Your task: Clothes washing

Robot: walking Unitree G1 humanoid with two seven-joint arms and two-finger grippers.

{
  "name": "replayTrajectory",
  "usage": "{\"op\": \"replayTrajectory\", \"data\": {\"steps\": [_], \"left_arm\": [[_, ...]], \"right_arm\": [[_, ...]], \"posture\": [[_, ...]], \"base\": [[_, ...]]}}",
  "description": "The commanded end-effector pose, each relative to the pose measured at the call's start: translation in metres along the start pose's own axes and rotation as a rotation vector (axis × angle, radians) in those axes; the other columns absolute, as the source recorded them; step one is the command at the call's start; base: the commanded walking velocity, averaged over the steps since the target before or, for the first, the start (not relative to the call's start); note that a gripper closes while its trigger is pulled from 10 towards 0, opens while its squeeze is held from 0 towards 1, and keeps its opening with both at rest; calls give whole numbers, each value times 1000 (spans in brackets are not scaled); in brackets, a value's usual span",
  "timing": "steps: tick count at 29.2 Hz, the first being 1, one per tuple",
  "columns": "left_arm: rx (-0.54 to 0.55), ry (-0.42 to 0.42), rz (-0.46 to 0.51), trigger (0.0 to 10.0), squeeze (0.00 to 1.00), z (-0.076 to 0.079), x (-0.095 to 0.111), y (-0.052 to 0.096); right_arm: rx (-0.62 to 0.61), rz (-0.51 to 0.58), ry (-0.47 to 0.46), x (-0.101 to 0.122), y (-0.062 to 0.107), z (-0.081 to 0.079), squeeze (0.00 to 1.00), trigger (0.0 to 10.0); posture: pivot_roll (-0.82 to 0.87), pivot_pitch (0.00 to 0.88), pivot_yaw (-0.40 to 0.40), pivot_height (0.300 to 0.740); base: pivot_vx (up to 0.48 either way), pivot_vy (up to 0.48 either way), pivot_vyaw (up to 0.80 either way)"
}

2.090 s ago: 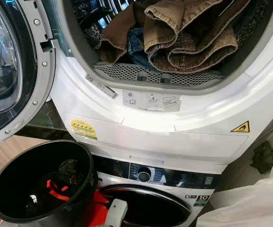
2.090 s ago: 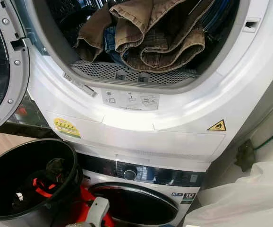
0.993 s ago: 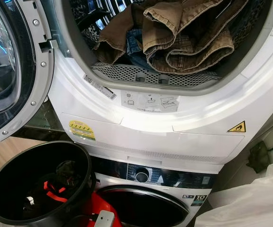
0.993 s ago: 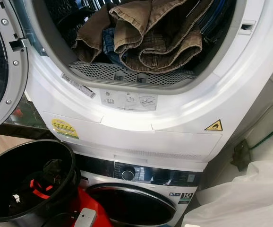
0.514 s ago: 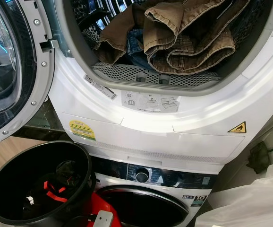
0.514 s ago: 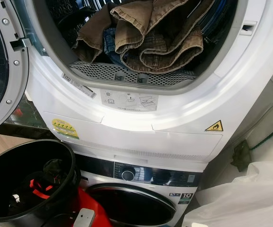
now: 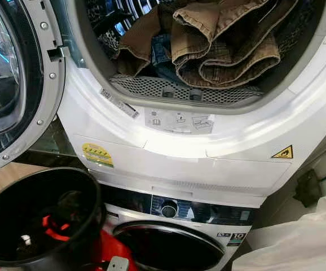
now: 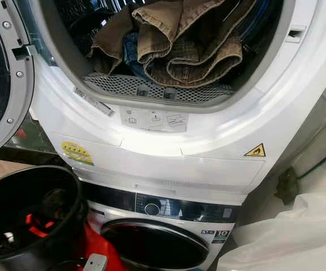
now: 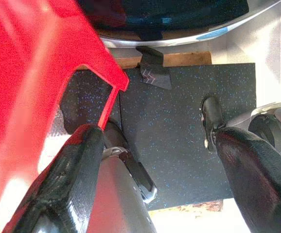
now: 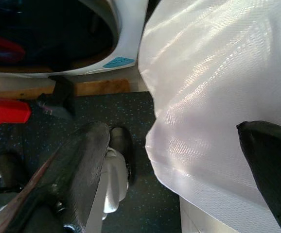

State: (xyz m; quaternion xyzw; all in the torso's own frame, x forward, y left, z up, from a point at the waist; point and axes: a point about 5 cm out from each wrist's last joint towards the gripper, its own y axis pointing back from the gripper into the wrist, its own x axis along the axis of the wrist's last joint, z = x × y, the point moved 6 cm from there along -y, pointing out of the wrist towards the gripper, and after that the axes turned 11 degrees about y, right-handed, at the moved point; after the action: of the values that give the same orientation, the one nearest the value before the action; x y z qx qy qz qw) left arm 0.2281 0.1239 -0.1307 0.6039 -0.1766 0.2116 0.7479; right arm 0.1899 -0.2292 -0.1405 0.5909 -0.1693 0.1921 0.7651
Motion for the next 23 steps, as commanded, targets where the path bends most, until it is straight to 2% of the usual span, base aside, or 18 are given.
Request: {"op": "replayTrajectory", "data": {"steps": [1, 9, 14, 18, 23], "left_arm": [[18, -7, -6, 10000, 0, -7, -3, 1], [51, 53, 36, 10000, 0, -17, 7, 2], [38, 8, 15, 10000, 0, -19, 0, 4], [48, 33, 5, 10000, 0, -19, -6, 4], [41, 37, 12, 10000, 0, -19, -3, 4]], "right_arm": [[15, 10, 18, 6, 0, -5, 0, 10000], [52, 43, 56, 23, -2, -14, 0, 10000], [59, 47, 56, 23, -1, -20, 0, 10000], [69, 42, 76, 20, -1, -20, 0, 10000], [64, 48, 56, 23, -1, -20, 0, 10000]], "posture": [[-151, 7, -10, 740], [-80, 20, -20, 740], [-114, 22, -1, 740], [-100, 22, 7, 740], [-118, 21, 5, 740]], "base": [[0, 0, 0], [0, 0, 0], [0, 0, 0], [0, 0, 0], [0, 0, 0]]}}
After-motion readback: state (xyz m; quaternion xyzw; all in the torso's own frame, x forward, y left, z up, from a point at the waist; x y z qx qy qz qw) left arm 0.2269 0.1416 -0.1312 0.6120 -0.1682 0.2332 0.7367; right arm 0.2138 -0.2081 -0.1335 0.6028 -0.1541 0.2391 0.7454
